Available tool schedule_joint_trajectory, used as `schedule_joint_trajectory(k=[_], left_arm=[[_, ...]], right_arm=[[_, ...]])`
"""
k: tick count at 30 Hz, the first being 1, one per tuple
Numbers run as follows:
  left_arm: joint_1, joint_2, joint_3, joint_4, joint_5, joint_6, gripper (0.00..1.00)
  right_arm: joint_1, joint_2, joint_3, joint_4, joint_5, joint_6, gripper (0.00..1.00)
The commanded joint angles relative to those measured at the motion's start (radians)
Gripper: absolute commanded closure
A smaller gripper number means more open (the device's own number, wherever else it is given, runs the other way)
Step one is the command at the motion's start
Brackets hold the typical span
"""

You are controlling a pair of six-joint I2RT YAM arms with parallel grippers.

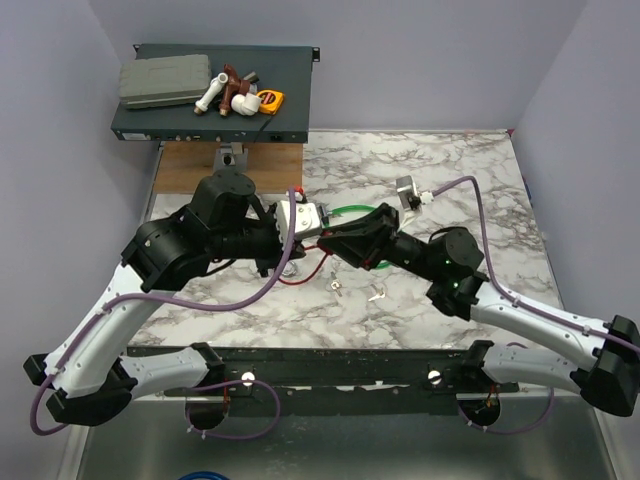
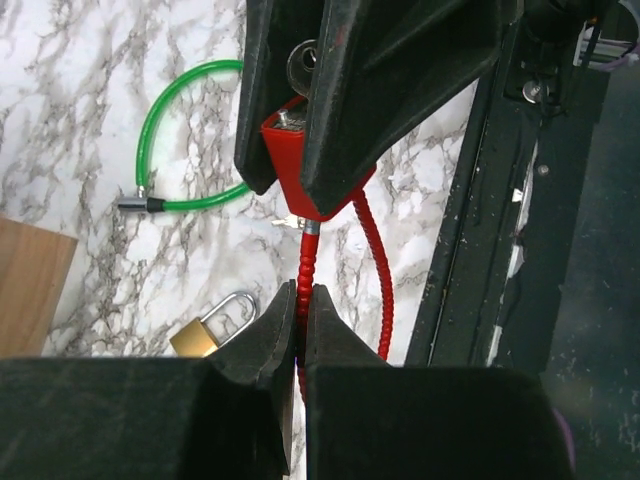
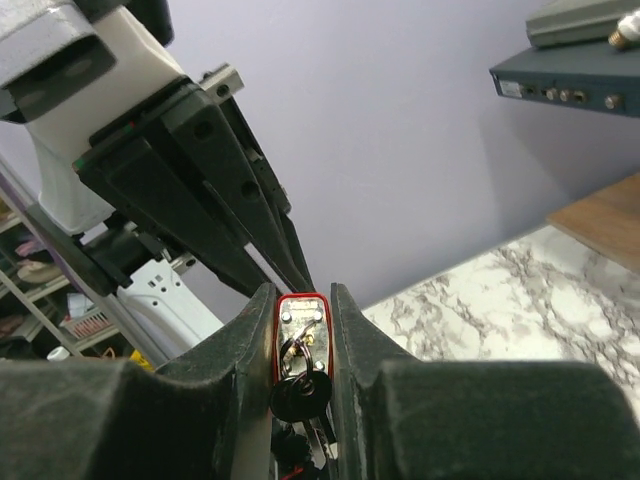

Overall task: Unlock with the key
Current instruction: Unlock the lock.

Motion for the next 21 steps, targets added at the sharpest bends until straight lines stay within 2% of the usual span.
schedule_joint_trajectory(k=[1,2,5,8,11,13,17,21], left_arm=[[0.032,-0.005,0.045,0.040,-0.121,0.074,1.00],[0.038,-0.006,0.054,0.031,-0.142,0.105,1.00],[0.044,-0.008,0.074,-0.018,-0.177,0.206,1.00],[0.043,-0.008,0.095,-0.093,-0.168,0.289,1.00],[0.028,-0.006,0.092,-0.169,-0.153,0.360,1.00],[-0.013,0.000,0.075,-0.200,-0.195,0.399,1.00],[-0.096,-0.037,0.010,-0.177,-0.268,0.457,1.00],[-0.147,-0.056,-0.016,-0.178,-0.319,0.497,1.00]], right_arm=[[0.003,-0.070,0.097,-0.206,0.008,-0.076,0.76],[0.003,-0.082,0.126,-0.270,0.008,-0.100,0.59],[0.003,-0.096,0.222,-0.475,0.034,-0.191,0.36],[0.002,-0.078,0.343,-0.659,0.035,-0.288,0.21],[0.002,-0.008,0.506,-0.860,-0.038,-0.402,0.17],[0.001,0.087,0.667,-1.081,-0.093,-0.506,0.16],[0.001,0.295,0.950,-1.434,-0.120,-0.647,0.16],[0.002,0.378,1.052,-1.554,-0.160,-0.681,0.16]])
